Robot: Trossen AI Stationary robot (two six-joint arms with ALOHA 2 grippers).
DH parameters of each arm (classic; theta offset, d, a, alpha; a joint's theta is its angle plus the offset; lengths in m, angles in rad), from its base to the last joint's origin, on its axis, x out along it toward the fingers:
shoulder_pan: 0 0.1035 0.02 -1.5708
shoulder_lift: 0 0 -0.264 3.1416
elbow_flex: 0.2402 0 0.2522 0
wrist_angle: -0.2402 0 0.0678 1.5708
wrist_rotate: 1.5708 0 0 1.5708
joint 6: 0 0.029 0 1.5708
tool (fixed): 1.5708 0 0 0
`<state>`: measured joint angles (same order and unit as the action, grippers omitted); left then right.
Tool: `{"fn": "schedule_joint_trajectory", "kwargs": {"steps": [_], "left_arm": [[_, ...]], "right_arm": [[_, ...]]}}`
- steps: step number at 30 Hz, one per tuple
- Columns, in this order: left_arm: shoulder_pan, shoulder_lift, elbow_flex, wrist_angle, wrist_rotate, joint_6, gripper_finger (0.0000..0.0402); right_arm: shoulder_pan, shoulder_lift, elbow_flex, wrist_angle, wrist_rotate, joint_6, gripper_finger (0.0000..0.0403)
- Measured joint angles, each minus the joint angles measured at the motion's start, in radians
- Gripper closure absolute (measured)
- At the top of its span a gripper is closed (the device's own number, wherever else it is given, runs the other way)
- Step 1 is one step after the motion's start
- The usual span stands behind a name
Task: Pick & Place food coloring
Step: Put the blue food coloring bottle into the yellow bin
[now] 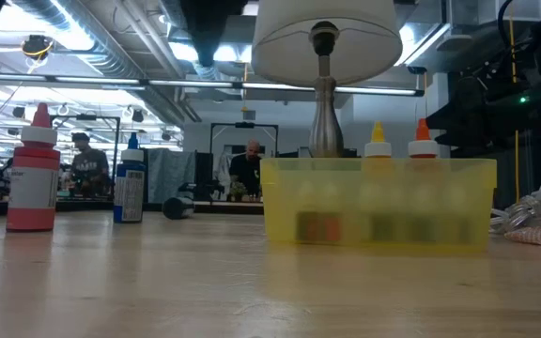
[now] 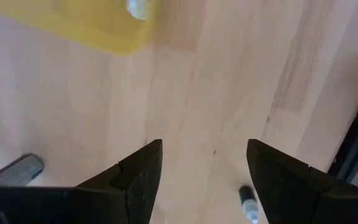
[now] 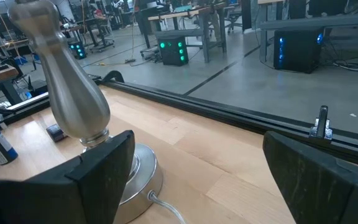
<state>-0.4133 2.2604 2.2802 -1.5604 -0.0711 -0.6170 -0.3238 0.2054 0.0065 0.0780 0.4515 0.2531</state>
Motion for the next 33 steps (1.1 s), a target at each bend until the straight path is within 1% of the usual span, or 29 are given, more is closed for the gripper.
{"fn": "schedule_joint_trajectory", "kwargs": {"steps": [3, 8, 11, 17, 23, 26, 33], "left_arm": [[-0.014, -0.050, -0.123, 0.030, 0.044, 0.002, 0.0175], [-0.030, -0.199, -0.382, 0.130, 0.063, -0.073, 0.0176], [-0.047, -0.296, -0.514, 0.207, 0.072, -0.156, 0.0175], [-0.085, -0.434, -0.707, 0.306, 0.084, -0.351, 0.0179], [-0.121, -0.495, -0.822, 0.353, 0.092, -0.565, 0.0183], [-0.135, -0.515, -0.872, 0.415, 0.092, -0.682, 0.0183], [-0.171, -0.514, -0.927, 0.519, 0.093, -0.934, 0.0190]], "right_arm": [[0.000, 0.000, 0.000, 0.000, 0.000, 0.000, 0.0047], [0.000, 0.000, 0.000, 0.000, 0.000, 0.000, 0.0047], [0.000, 0.000, 0.000, 0.000, 0.000, 0.000, 0.0047], [0.000, 0.000, 0.000, 0.000, 0.000, 0.000, 0.0047], [0.000, 0.000, 0.000, 0.000, 0.000, 0.000, 0.0047], [0.000, 0.000, 0.000, 0.000, 0.000, 0.000, 0.0047], [0.000, 0.000, 0.000, 0.000, 0.000, 0.000, 0.0047]]}}
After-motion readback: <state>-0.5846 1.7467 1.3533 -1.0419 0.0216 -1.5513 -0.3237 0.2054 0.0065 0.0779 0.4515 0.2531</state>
